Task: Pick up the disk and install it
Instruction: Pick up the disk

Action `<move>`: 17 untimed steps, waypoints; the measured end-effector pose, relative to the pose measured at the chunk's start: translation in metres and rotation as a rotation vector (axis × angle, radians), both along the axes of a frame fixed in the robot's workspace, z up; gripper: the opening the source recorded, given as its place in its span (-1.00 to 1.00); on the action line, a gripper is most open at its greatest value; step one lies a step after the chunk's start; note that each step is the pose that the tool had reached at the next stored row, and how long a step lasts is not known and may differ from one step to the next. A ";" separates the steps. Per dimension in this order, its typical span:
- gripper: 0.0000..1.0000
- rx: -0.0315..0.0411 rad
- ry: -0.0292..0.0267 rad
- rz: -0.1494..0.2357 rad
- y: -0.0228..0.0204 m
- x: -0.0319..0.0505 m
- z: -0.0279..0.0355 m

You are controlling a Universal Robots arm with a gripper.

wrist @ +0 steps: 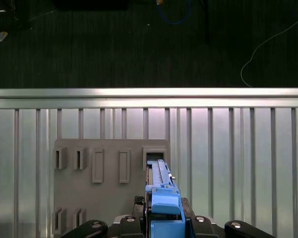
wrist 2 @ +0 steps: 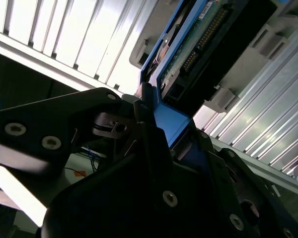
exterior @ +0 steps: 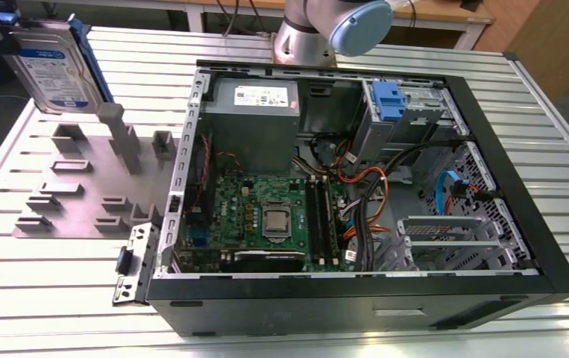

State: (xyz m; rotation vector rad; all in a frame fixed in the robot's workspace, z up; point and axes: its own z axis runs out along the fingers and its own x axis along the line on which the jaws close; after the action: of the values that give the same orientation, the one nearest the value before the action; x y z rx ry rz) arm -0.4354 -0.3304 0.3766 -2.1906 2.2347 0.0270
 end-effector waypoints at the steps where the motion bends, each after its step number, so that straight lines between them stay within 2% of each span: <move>1: -0.27 0.0000 0.0000 0.000 0.0000 0.0000 0.0005; 17: -0.27 0.0000 0.0000 0.000 0.0000 0.0000 0.0108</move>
State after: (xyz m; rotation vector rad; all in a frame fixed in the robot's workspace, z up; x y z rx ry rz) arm -0.4354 -0.3304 0.3874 -2.1905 2.2347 0.0270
